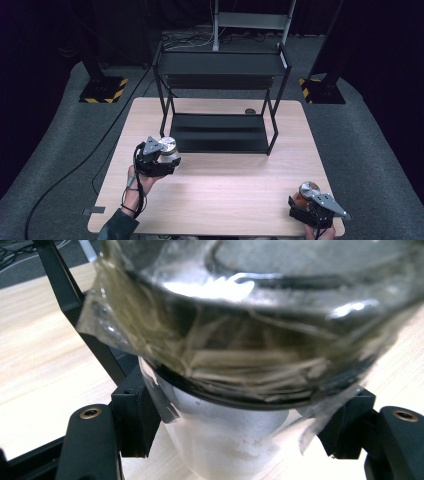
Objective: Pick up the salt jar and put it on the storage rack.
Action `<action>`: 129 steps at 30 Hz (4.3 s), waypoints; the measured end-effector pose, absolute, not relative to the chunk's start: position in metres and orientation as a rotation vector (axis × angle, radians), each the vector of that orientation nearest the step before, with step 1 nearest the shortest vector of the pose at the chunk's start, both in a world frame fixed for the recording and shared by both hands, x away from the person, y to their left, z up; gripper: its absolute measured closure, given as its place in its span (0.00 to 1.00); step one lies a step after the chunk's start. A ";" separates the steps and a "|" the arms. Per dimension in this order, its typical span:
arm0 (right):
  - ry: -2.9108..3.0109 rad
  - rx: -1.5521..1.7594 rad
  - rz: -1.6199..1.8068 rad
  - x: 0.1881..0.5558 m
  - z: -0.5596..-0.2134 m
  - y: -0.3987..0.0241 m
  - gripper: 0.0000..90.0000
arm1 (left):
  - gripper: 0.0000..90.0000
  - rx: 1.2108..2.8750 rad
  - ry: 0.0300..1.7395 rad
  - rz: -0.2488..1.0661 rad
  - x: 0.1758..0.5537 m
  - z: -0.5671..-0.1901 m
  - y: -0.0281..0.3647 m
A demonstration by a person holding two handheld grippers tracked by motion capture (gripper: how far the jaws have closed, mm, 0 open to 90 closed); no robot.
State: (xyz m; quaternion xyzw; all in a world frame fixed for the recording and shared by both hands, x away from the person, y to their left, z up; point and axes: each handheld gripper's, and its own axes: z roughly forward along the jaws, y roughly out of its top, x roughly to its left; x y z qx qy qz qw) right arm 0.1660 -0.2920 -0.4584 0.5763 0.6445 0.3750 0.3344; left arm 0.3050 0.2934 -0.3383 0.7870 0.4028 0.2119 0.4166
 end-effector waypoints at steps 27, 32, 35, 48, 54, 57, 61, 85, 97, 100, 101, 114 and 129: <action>1.681 1.510 0.983 0.166 -0.458 -0.293 0.00 | 0.34 2.020 0.988 0.547 0.335 -0.301 0.291; 1.683 1.509 0.982 0.167 -0.458 -0.293 0.00 | 0.34 2.019 0.988 0.547 0.340 -0.296 0.290; 1.682 1.510 0.983 0.166 -0.458 -0.293 0.00 | 0.34 2.020 0.990 0.544 0.343 -0.294 0.290; 1.682 1.508 0.982 0.166 -0.458 -0.293 0.00 | 0.34 2.054 0.979 0.581 0.354 -0.278 0.284; 1.680 1.506 0.982 0.166 -0.459 -0.292 0.00 | 0.34 2.055 0.971 0.598 0.356 -0.271 0.284; 1.681 1.505 0.982 0.166 -0.459 -0.293 0.00 | 0.34 2.064 0.973 0.606 0.358 -0.268 0.283; 1.679 1.506 0.982 0.166 -0.459 -0.292 0.00 | 0.34 2.063 0.974 0.612 0.361 -0.264 0.283; 1.680 1.507 0.979 0.166 -0.458 -0.292 0.00 | 0.34 2.062 0.973 0.645 0.379 -0.236 0.279; 1.680 1.509 0.980 0.166 -0.458 -0.292 0.00 | 0.34 2.069 0.971 0.654 0.389 -0.224 0.271; 1.680 1.510 0.980 0.166 -0.458 -0.292 0.00 | 0.34 2.073 0.969 0.655 0.392 -0.221 0.269; 1.681 1.509 0.981 0.166 -0.458 -0.293 0.00 | 0.34 2.073 0.969 0.656 0.392 -0.219 0.269; 1.681 1.511 0.981 0.166 -0.458 -0.293 0.00 | 0.34 2.082 0.959 0.675 0.397 -0.201 0.263; 1.680 1.512 0.979 0.166 -0.458 -0.292 0.00 | 0.34 2.081 0.969 0.671 0.407 -0.190 0.260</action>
